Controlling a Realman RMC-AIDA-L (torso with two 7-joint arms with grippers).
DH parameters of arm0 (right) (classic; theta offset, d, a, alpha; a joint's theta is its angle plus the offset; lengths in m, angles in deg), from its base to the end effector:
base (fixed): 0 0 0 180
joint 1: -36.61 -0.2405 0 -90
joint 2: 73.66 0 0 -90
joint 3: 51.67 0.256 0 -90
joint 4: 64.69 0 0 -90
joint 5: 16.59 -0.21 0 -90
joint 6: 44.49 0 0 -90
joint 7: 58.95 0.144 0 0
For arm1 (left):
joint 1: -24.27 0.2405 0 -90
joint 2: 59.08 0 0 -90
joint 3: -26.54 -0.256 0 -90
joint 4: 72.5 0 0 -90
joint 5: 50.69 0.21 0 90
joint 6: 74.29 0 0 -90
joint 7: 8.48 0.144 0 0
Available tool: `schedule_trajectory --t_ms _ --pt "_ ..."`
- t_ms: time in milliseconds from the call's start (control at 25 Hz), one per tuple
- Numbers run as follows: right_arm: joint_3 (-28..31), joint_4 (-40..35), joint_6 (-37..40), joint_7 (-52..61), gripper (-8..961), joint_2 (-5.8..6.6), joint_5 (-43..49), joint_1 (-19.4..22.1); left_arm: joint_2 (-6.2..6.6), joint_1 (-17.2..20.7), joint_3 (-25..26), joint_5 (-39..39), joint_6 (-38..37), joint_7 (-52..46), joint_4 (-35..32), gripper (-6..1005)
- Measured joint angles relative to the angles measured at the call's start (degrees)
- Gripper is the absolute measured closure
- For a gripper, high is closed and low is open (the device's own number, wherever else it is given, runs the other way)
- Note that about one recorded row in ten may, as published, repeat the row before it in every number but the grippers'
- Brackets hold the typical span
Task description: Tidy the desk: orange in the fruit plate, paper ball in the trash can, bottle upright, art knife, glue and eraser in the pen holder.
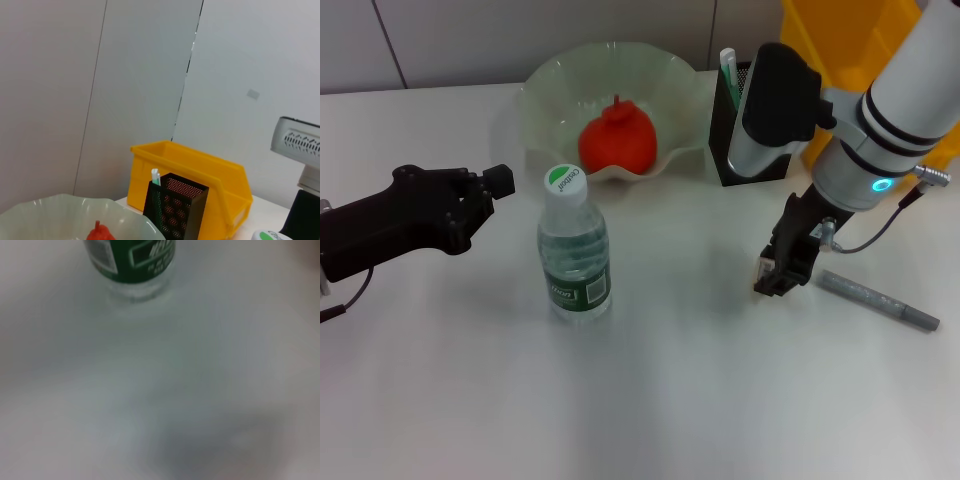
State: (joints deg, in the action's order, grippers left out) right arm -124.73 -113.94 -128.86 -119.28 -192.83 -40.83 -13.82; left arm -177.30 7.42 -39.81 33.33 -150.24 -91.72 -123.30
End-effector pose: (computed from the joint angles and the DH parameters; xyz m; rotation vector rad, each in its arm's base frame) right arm 0.1935 0.3879 -0.0315 -2.8354 0.4620 -0.8167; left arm -0.2465 0.3234 0.0098 -2.5183 -0.6075 -0.8632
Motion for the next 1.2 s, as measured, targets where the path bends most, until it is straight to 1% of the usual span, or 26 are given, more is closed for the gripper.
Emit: schedule_trajectory --t_ms 320,600,680,720,840,880,1000,1200 --pt "0.0 -6.2 -1.5 0.3 547 0.02 -3.7 3.0 0.0 0.1 0.1 0.0 -0.1 0.0 0.0 945" --pt "0.3 -16.8 -3.7 3.0 541 0.15 -3.9 6.7 0.0 -0.2 0.1 -0.1 -0.3 0.0 0.0 945" --pt "1.6 -19.9 -4.3 4.1 540 0.29 -3.6 7.3 0.0 -0.3 0.1 -0.1 -0.4 0.0 0.0 944" --pt "1.6 -19.9 -4.3 4.1 539 0.29 -3.6 7.3 0.0 -0.3 0.1 -0.1 -0.4 0.0 0.0 944" --pt "4.6 -22.2 -5.5 4.4 537 0.41 -3.3 7.4 0.0 -0.4 0.1 -0.1 -0.6 -0.1 0.0 944" --pt "6.1 -23.6 -5.9 4.4 536 0.57 -3.3 7.3 0.0 -0.4 0.1 -0.1 -0.6 -0.1 0.0 944" --pt "7.6 -25.2 -6.2 4.4 534 0.88 -3.3 7.2 0.0 -0.3 0.1 -0.1 -0.7 -0.1 0.0 944" --pt "10.5 -26.8 -6.3 4.7 530 2.18 -3.1 6.4 0.0 -0.2 0.1 -0.1 -1.2 -0.1 -0.1 943"
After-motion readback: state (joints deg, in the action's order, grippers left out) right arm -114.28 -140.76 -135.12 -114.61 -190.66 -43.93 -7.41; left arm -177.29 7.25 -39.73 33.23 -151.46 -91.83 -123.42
